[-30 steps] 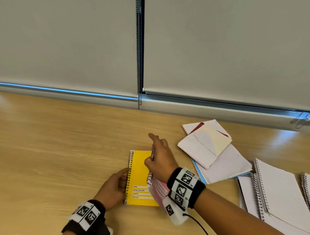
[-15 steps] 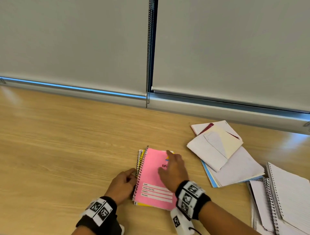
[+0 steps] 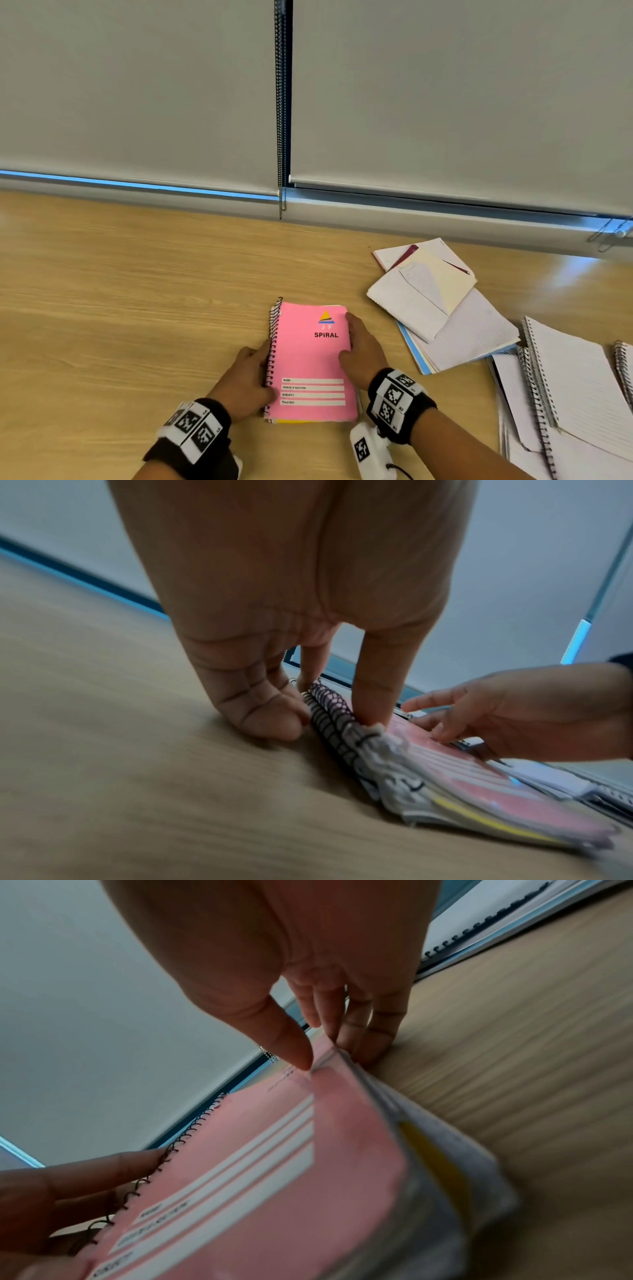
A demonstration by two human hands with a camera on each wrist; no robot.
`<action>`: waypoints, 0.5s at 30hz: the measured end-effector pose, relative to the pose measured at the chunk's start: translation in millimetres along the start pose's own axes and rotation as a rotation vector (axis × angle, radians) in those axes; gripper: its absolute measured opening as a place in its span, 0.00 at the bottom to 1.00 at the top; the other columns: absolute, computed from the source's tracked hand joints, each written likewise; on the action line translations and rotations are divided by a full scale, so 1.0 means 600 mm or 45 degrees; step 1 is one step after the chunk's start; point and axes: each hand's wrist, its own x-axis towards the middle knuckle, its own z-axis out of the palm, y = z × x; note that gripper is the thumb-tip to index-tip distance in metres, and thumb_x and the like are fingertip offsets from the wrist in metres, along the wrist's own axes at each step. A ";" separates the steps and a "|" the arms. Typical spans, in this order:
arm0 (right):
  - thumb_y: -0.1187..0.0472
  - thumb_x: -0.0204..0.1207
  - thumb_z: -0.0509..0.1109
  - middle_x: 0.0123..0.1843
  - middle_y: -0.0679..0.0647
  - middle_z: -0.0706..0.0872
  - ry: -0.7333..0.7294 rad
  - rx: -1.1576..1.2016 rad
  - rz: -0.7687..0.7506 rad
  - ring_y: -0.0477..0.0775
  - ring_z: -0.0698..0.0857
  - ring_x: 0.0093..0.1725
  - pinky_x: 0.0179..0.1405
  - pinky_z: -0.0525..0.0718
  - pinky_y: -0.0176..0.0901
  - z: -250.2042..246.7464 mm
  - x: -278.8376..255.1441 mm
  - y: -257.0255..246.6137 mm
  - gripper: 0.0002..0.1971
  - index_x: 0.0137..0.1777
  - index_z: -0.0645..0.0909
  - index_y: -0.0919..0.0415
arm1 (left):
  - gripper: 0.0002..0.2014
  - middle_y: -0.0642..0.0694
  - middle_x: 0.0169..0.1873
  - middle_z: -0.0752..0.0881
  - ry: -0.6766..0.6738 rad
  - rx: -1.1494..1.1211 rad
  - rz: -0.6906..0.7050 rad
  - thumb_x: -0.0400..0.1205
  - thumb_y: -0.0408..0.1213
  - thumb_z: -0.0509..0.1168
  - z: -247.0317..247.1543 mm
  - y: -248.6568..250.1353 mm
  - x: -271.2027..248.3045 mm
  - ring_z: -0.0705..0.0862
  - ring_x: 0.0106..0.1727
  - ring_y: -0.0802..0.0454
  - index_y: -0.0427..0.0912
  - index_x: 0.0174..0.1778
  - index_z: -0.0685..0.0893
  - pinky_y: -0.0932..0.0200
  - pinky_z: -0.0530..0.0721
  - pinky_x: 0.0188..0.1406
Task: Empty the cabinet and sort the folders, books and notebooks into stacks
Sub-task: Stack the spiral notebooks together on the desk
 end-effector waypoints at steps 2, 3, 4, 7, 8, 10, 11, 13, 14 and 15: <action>0.72 0.72 0.59 0.65 0.51 0.82 -0.005 -0.010 0.004 0.48 0.83 0.50 0.36 0.80 0.27 -0.005 -0.002 -0.004 0.40 0.84 0.57 0.48 | 0.48 0.52 0.53 0.68 -0.022 0.004 -0.012 0.72 0.32 0.72 0.004 0.002 -0.003 0.74 0.52 0.60 0.60 0.83 0.52 0.70 0.75 0.60; 0.72 0.73 0.60 0.64 0.51 0.83 -0.005 -0.029 0.006 0.48 0.83 0.49 0.35 0.79 0.26 -0.007 -0.004 -0.006 0.39 0.83 0.57 0.47 | 0.49 0.53 0.53 0.67 -0.029 -0.004 -0.018 0.71 0.31 0.72 0.005 0.004 -0.002 0.74 0.53 0.61 0.60 0.83 0.52 0.71 0.76 0.58; 0.71 0.73 0.60 0.64 0.51 0.83 -0.007 -0.057 0.009 0.48 0.82 0.49 0.33 0.77 0.25 -0.009 -0.007 -0.007 0.39 0.83 0.57 0.46 | 0.50 0.53 0.53 0.67 -0.033 -0.005 -0.019 0.70 0.30 0.71 0.005 0.006 0.000 0.74 0.53 0.62 0.60 0.83 0.51 0.72 0.76 0.56; 0.69 0.74 0.61 0.63 0.51 0.84 0.008 -0.120 0.019 0.49 0.82 0.48 0.33 0.74 0.25 -0.015 -0.017 -0.004 0.38 0.83 0.57 0.44 | 0.48 0.52 0.53 0.69 -0.028 0.005 0.001 0.70 0.28 0.69 0.003 0.016 0.008 0.75 0.53 0.61 0.58 0.83 0.53 0.73 0.76 0.53; 0.68 0.74 0.61 0.63 0.51 0.84 0.012 -0.131 0.023 0.49 0.82 0.48 0.35 0.75 0.27 -0.018 -0.021 -0.001 0.38 0.83 0.57 0.44 | 0.46 0.52 0.54 0.70 -0.019 0.009 0.017 0.71 0.27 0.68 0.003 0.020 0.012 0.76 0.54 0.59 0.57 0.83 0.55 0.72 0.77 0.54; 0.68 0.74 0.62 0.63 0.51 0.85 0.014 -0.151 0.030 0.50 0.82 0.49 0.44 0.76 0.32 -0.027 -0.027 0.004 0.38 0.83 0.57 0.45 | 0.43 0.52 0.56 0.71 -0.006 0.027 0.046 0.73 0.27 0.66 0.004 0.025 0.017 0.76 0.59 0.56 0.57 0.82 0.57 0.68 0.76 0.59; 0.68 0.74 0.62 0.63 0.51 0.85 0.015 -0.156 0.032 0.50 0.82 0.49 0.46 0.76 0.33 -0.031 -0.029 0.007 0.38 0.83 0.57 0.46 | 0.41 0.52 0.58 0.71 -0.007 0.036 0.063 0.74 0.27 0.65 0.007 0.026 0.019 0.76 0.62 0.55 0.57 0.82 0.58 0.66 0.76 0.63; 0.69 0.74 0.62 0.66 0.52 0.83 0.021 -0.155 0.044 0.50 0.81 0.51 0.48 0.76 0.34 -0.040 -0.030 0.011 0.38 0.83 0.58 0.46 | 0.39 0.51 0.65 0.70 -0.001 0.063 0.096 0.76 0.28 0.65 0.017 0.024 0.020 0.73 0.70 0.52 0.55 0.82 0.61 0.62 0.72 0.72; 0.69 0.74 0.62 0.68 0.52 0.82 0.017 -0.152 0.049 0.49 0.80 0.52 0.49 0.76 0.34 -0.043 -0.029 0.012 0.38 0.83 0.58 0.46 | 0.38 0.51 0.69 0.68 0.012 0.078 0.104 0.76 0.28 0.65 0.023 0.023 0.019 0.70 0.73 0.51 0.53 0.82 0.61 0.62 0.68 0.75; 0.69 0.75 0.62 0.69 0.51 0.81 0.010 -0.151 0.051 0.49 0.79 0.53 0.50 0.76 0.34 -0.046 -0.030 0.013 0.38 0.83 0.58 0.46 | 0.37 0.51 0.71 0.67 0.028 0.085 0.107 0.77 0.28 0.65 0.028 0.022 0.019 0.68 0.75 0.52 0.52 0.82 0.61 0.63 0.65 0.76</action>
